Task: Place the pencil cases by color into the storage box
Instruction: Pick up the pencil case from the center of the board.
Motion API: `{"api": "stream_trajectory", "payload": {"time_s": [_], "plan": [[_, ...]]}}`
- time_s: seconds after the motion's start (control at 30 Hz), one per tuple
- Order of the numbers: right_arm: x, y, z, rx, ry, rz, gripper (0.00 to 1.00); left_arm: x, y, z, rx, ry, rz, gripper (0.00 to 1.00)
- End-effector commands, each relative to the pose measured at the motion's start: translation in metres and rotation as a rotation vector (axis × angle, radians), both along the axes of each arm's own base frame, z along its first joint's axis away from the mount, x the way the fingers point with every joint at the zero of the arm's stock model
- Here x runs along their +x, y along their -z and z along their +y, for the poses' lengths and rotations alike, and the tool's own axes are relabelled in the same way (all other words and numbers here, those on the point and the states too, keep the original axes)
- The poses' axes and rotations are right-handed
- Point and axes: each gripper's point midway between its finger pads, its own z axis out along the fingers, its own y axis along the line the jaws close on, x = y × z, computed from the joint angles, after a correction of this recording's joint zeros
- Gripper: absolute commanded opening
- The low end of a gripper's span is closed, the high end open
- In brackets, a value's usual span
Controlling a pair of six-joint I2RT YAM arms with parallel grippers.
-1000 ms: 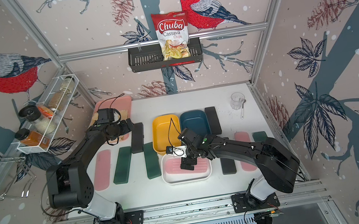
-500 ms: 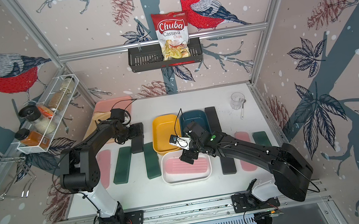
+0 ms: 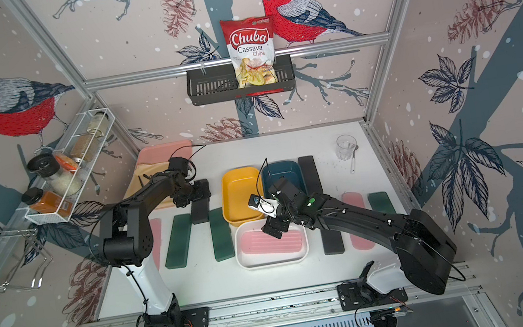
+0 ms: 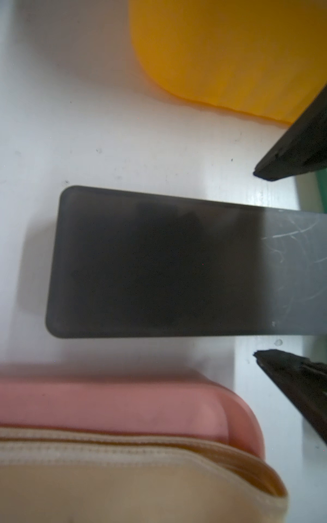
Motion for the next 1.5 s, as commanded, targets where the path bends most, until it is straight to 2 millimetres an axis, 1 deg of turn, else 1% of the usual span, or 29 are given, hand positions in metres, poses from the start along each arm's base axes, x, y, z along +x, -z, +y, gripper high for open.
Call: {"api": "stream_trajectory", "payload": {"time_s": [0.0, 0.1, 0.33, 0.43, 0.6, 0.73, 0.83, 0.93, 1.0, 1.23, 1.33, 1.47], "plan": [[0.005, -0.002, 0.001, 0.014, 0.023, -0.014, 1.00, 0.004, 0.001, -0.001, 0.020, 0.017, -0.001, 0.97], [0.007, -0.001, 0.001, 0.014, 0.030, -0.014, 1.00, 0.006, 0.006, -0.001, 0.037, 0.017, 0.009, 0.97], [0.009, 0.001, 0.001, 0.020, 0.049, -0.013, 1.00, 0.005, 0.017, 0.008, 0.107, 0.004, 0.040, 0.96], [0.010, 0.003, 0.000, 0.020, 0.055, -0.011, 1.00, 0.004, 0.020, 0.010, 0.121, 0.000, 0.050, 0.92], [0.011, 0.005, 0.000, 0.017, 0.057, -0.009, 1.00, 0.004, 0.022, 0.008, 0.115, 0.003, 0.053, 0.80], [0.012, 0.005, -0.001, 0.013, 0.061, -0.011, 1.00, 0.005, 0.021, 0.007, 0.111, 0.004, 0.048, 0.68], [0.015, 0.005, -0.003, 0.011, 0.073, -0.013, 1.00, 0.009, 0.017, 0.006, 0.106, 0.001, 0.036, 0.60], [0.018, 0.005, -0.006, 0.011, 0.093, -0.018, 1.00, 0.014, 0.010, 0.006, 0.105, -0.007, 0.019, 0.57], [0.022, 0.004, -0.007, 0.012, 0.109, -0.022, 1.00, 0.019, 0.001, 0.004, 0.097, -0.012, 0.002, 0.55], [0.039, -0.008, -0.017, 0.062, 0.187, -0.037, 1.00, 0.035, -0.041, 0.000, 0.074, -0.029, -0.053, 0.54], [0.050, -0.015, -0.023, 0.089, 0.239, -0.041, 1.00, 0.035, -0.058, -0.003, 0.057, -0.033, -0.065, 0.54], [0.067, -0.023, -0.037, 0.118, 0.326, -0.037, 1.00, 0.030, -0.080, -0.014, 0.037, -0.025, -0.076, 0.53]]}}
